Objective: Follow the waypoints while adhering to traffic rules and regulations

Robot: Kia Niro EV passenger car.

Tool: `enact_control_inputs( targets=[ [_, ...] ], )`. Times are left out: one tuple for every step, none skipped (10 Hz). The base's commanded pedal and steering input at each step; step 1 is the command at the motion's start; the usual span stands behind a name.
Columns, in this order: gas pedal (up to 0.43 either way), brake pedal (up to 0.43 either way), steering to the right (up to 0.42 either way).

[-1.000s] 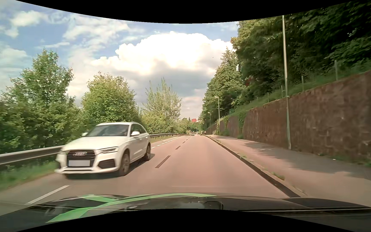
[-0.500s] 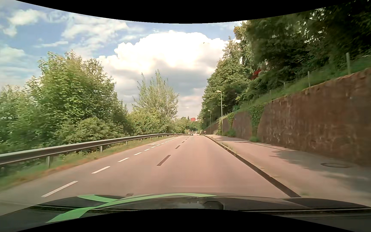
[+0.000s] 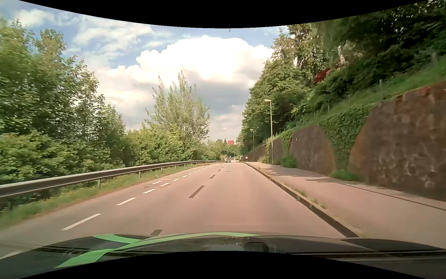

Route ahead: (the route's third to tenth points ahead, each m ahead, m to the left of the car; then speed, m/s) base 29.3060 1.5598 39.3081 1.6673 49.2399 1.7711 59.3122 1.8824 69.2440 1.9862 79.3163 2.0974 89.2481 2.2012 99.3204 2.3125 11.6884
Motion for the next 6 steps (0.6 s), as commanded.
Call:
enact_control_inputs(
  targets=[
    [0.177, 0.000, 0.000],
    [0.177, 0.000, -0.002],
    [0.169, 0.000, -0.003],
    [0.157, 0.000, -0.003],
    [0.157, 0.000, -0.003],
    [0.157, 0.000, -0.003]
  ],
)
